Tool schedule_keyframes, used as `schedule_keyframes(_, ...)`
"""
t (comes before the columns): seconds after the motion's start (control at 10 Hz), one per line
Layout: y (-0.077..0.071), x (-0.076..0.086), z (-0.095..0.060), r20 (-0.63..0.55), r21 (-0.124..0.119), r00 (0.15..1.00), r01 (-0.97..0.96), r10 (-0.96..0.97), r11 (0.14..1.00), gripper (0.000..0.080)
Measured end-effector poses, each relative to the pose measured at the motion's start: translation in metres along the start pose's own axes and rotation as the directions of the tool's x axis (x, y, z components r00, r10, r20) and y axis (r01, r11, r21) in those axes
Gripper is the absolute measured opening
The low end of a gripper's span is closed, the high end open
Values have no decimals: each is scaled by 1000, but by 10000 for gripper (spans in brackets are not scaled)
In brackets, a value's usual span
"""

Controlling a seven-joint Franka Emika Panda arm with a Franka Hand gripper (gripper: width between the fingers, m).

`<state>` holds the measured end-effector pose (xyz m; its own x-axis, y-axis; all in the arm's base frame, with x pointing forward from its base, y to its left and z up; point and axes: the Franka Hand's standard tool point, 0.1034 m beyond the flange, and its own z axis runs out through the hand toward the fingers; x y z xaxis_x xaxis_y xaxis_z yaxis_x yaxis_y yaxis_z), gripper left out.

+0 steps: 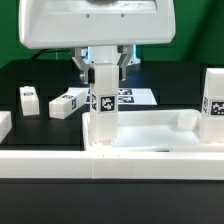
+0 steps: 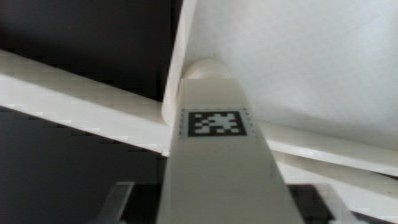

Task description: Assemble desk

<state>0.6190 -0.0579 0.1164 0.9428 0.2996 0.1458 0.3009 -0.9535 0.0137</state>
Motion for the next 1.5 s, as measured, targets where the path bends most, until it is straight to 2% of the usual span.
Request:
schedule_keyframes(0.1, 0, 0, 0, 2, 3, 1000, -23, 23, 1000, 288)
schedule_keyframes(0.2, 0, 0, 0, 9, 11, 991, -134, 134, 991, 288)
schedule_keyframes(0.5, 1, 0, 1, 11, 8, 909, -417, 416, 909, 288)
schedule_keyframes(0.7, 0, 0, 1, 13, 1, 808, -589, 589, 808, 289)
schedule_keyframes(0.8, 0, 0, 1, 12, -4, 730, -683, 683, 731, 289)
schedule_keyframes(1.0, 0, 0, 2, 8, -12, 611, -792, 792, 611, 289)
schedule_keyframes(1.3, -2, 0, 2, 2, -18, 369, -929, 929, 369, 290)
schedule_keyframes(1.4, -1, 0, 2, 7, -12, 299, -954, 954, 299, 290)
schedule_keyframes(1.5, 0, 0, 2, 11, -6, 297, -955, 955, 297, 290)
